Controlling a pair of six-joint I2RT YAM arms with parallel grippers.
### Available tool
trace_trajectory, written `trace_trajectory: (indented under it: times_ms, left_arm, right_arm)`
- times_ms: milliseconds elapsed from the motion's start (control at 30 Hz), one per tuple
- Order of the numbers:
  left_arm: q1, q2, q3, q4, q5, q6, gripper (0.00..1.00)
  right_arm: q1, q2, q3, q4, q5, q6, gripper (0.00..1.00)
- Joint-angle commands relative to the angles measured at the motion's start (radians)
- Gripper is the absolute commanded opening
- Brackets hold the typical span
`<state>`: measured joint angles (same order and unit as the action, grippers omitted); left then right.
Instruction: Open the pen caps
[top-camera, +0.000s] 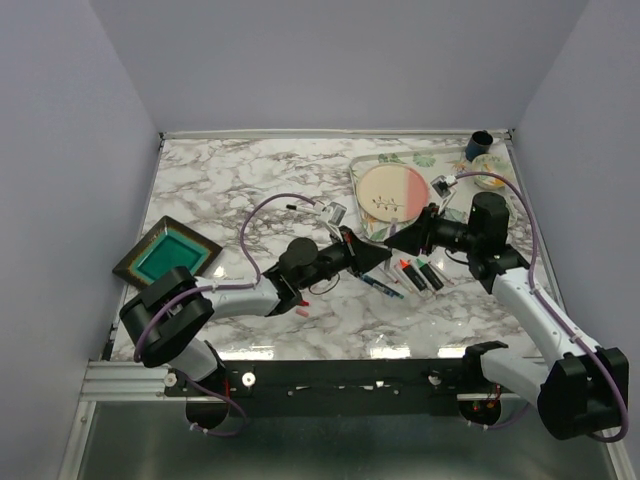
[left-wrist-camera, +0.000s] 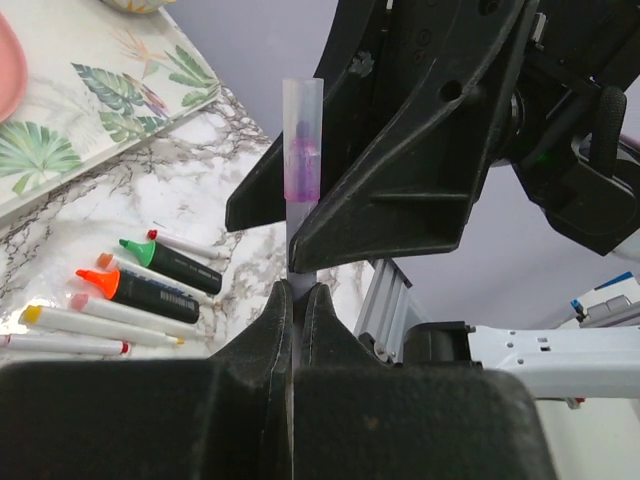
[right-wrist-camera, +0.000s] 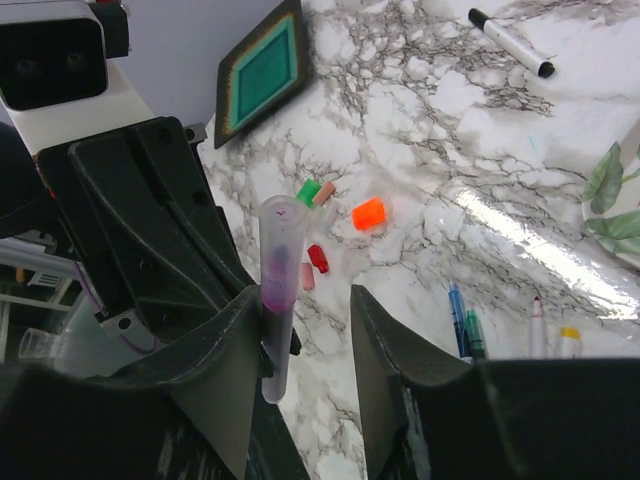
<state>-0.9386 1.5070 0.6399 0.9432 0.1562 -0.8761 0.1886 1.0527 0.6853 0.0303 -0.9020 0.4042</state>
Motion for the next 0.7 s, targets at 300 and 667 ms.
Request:
trace_trajectory:
  times_ms: [300, 667]
  left_arm:
    - [-0.043, 0.048, 0.104, 0.013, -0.133, 0.037, 0.00]
    - [-0.051, -0.062, 0.027, 0.000, -0.360, 0.037, 0.00]
  right_arm:
    - [-0.005, 0.041, -0.018, 0.086, -0.150, 0.068, 0.33]
    - [-0.003, 0.038, -0.018, 0.099, -0.156, 0.077, 0.43]
